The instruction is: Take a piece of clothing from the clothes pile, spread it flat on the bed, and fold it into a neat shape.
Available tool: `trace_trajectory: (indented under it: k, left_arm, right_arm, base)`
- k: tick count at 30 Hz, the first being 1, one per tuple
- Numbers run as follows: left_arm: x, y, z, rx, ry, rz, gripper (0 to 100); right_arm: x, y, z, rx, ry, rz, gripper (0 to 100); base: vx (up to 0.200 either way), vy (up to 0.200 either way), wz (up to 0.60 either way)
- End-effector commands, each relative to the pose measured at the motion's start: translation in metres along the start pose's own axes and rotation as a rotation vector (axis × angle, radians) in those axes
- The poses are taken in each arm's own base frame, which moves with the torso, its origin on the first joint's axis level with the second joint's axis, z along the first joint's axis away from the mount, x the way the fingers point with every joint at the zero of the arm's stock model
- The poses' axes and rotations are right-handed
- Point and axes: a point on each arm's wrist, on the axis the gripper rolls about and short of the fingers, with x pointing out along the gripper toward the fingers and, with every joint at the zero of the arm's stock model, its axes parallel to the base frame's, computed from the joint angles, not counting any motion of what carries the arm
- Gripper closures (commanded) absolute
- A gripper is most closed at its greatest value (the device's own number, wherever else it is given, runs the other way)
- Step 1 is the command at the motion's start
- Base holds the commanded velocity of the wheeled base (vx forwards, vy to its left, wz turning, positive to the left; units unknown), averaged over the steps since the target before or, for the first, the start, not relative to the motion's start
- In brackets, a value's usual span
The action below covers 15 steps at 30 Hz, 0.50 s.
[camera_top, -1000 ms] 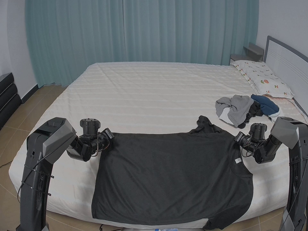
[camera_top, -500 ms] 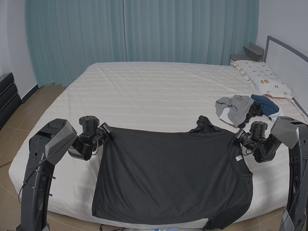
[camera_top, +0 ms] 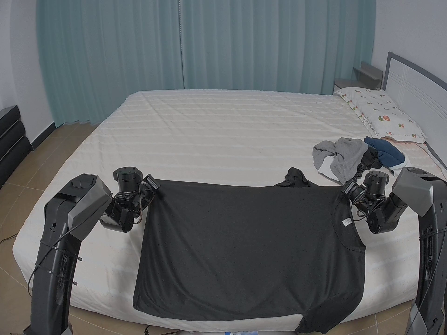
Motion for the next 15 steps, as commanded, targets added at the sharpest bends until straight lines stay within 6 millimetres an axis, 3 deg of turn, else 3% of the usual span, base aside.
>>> trace_trajectory:
  k: [1, 15]
  left_arm:
    - [0.001, 0.003, -0.004, 0.001, 0.009, 0.006, 100]
    - [0.002, 0.008, -0.015, 0.012, 0.070, 0.052, 100]
  right_arm:
    - [0.001, 0.000, 0.000, 0.000, -0.003, 0.003, 100]
    - [0.007, -0.007, -0.017, -0.008, 0.029, -0.010, 100]
  base:
    - [0.000, 0.000, 0.00]
    - [0.000, 0.000, 0.00]
